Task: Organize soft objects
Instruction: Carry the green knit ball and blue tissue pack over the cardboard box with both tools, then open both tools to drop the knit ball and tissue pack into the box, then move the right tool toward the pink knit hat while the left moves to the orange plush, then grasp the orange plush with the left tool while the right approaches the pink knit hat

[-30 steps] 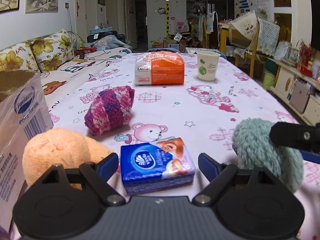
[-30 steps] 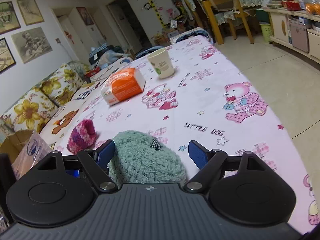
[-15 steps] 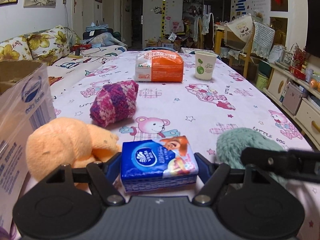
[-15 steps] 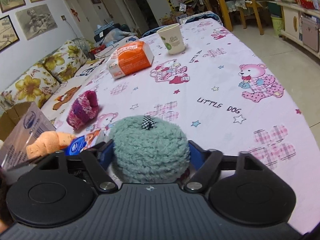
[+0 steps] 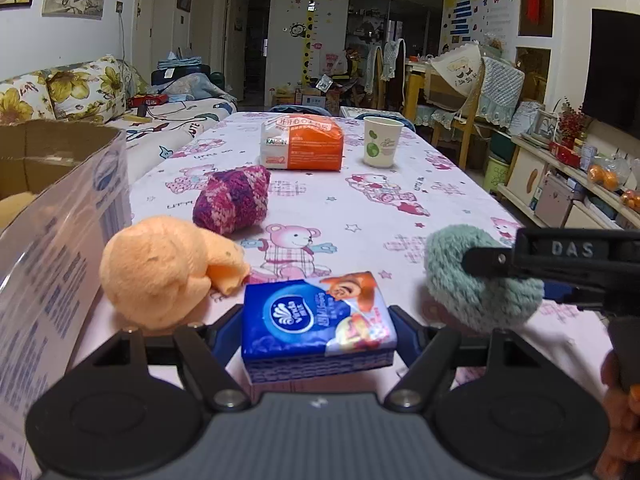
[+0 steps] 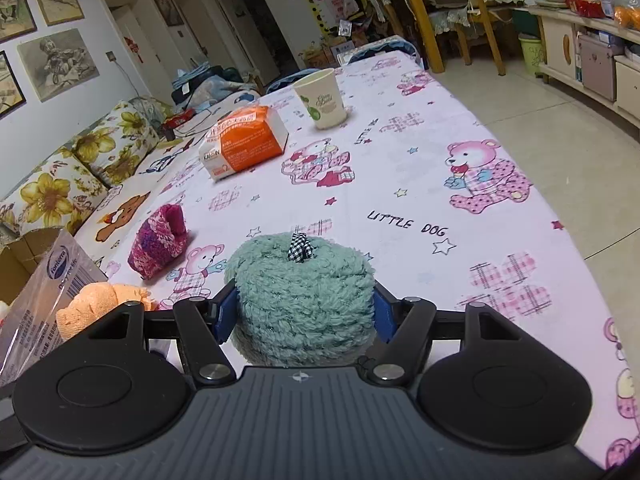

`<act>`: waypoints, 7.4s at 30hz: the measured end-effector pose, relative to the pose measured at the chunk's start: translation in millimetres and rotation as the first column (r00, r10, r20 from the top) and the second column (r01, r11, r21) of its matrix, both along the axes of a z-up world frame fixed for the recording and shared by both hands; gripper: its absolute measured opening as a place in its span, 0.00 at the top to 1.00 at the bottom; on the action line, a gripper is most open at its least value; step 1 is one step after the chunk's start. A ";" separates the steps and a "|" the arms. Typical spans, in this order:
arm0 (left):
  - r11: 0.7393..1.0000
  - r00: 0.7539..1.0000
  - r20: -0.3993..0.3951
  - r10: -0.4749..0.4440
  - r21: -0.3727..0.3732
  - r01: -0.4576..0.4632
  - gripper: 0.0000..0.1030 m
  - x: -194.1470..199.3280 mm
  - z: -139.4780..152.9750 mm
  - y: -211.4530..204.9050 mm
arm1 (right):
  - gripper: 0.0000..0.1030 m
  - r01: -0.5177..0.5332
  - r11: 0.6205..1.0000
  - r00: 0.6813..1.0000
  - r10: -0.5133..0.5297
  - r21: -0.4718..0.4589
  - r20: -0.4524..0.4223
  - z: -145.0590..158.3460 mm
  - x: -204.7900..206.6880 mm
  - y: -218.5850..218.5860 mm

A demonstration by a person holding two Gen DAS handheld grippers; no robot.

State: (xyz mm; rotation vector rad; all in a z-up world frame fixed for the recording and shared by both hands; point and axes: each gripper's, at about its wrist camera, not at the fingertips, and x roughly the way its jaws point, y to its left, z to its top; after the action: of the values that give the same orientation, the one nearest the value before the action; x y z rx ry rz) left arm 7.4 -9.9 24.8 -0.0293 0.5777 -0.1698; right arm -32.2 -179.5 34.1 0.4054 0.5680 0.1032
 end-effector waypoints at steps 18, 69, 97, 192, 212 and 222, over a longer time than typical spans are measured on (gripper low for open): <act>0.994 0.993 0.044 -0.111 0.003 0.111 0.28 -45.6 15.7 15.3 | 0.21 0.029 0.999 0.997 -0.027 -0.034 0.073 17.3 -42.9 6.4; 0.947 0.893 0.319 0.318 -0.161 -0.280 0.27 -39.7 93.6 195.5 | 0.21 -0.325 0.929 0.896 0.362 -0.175 0.257 54.0 -17.3 139.4; 0.923 0.886 0.259 0.384 -0.085 -0.375 0.08 -19.0 85.6 230.3 | 0.00 -0.523 0.816 0.801 0.570 -0.248 0.184 49.9 -45.0 146.6; 0.946 0.971 0.185 0.150 0.258 -0.195 0.08 4.0 -5.7 12.7 | 0.00 0.096 0.995 0.992 -0.094 -0.026 0.081 17.0 -21.5 19.8; 0.975 0.985 0.109 -0.131 0.196 0.108 0.01 15.0 -11.6 -10.0 | 0.00 0.077 0.997 0.997 -0.076 -0.019 0.021 7.8 -10.9 21.9; 0.970 0.966 0.220 -0.134 0.230 0.082 0.02 -9.0 -1.5 -14.4 | 0.00 0.118 0.993 0.993 -0.119 0.011 0.020 7.1 -5.3 7.6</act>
State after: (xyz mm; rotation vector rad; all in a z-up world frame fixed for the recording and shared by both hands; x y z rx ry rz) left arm -1.5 -24.4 23.2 0.2346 0.3595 -0.2126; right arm -37.5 -172.0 41.2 0.4464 0.5219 -0.0037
